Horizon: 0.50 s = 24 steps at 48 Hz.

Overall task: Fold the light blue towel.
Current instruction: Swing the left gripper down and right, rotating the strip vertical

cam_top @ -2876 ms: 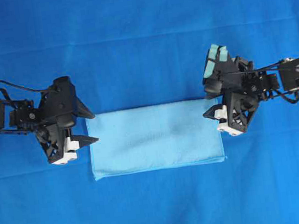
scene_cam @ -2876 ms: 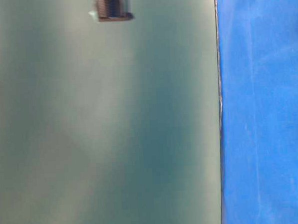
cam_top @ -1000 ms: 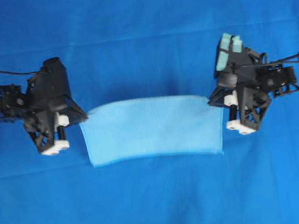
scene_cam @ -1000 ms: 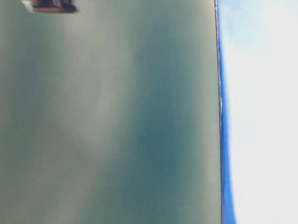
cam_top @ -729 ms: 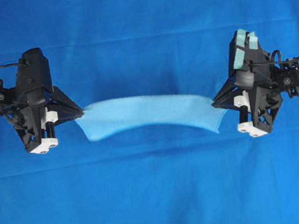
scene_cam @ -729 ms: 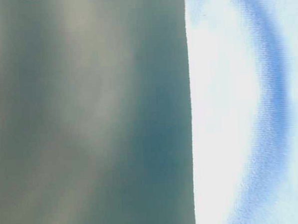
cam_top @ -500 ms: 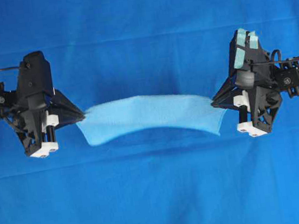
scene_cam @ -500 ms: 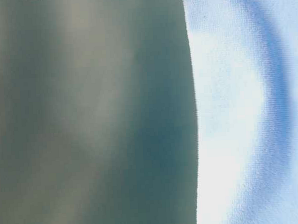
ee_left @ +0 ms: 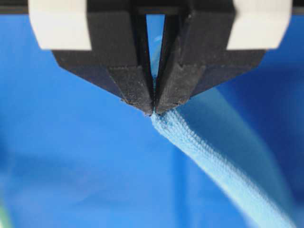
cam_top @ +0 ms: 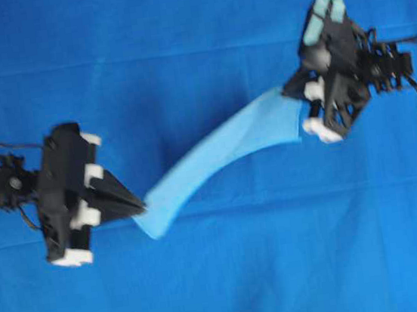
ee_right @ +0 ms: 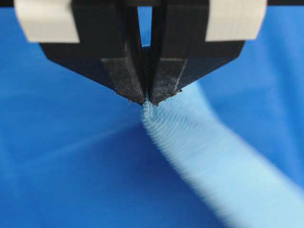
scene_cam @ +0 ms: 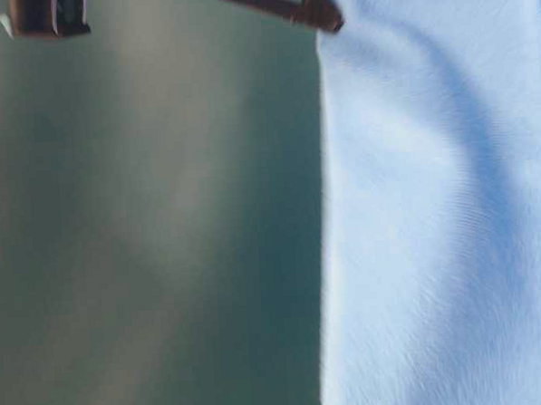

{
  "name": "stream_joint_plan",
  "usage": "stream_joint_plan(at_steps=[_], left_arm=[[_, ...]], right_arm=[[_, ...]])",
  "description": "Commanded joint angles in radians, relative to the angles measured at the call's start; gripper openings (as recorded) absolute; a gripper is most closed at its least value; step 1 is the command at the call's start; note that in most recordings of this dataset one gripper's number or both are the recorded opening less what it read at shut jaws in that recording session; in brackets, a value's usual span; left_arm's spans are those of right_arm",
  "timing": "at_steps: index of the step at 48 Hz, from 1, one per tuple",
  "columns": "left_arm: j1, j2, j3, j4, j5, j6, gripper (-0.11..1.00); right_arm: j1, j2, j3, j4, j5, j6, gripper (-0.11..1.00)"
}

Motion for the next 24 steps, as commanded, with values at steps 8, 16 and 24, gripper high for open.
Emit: stream_joint_plan(at_steps=[8, 16, 24], left_arm=[[-0.072, 0.135, -0.173, 0.005, -0.051, 0.078, 0.02], [-0.1, 0.23, -0.293, 0.006, -0.054, 0.196, 0.02], [-0.112, 0.288, -0.379, 0.005, -0.054, 0.307, 0.02]], right_arm=[[-0.08, 0.057, -0.083, -0.078, -0.008, -0.009, 0.03], [-0.104, 0.104, -0.133, -0.121, -0.011, -0.009, 0.03], [-0.115, 0.147, -0.178, -0.147, -0.009, -0.011, 0.03]])
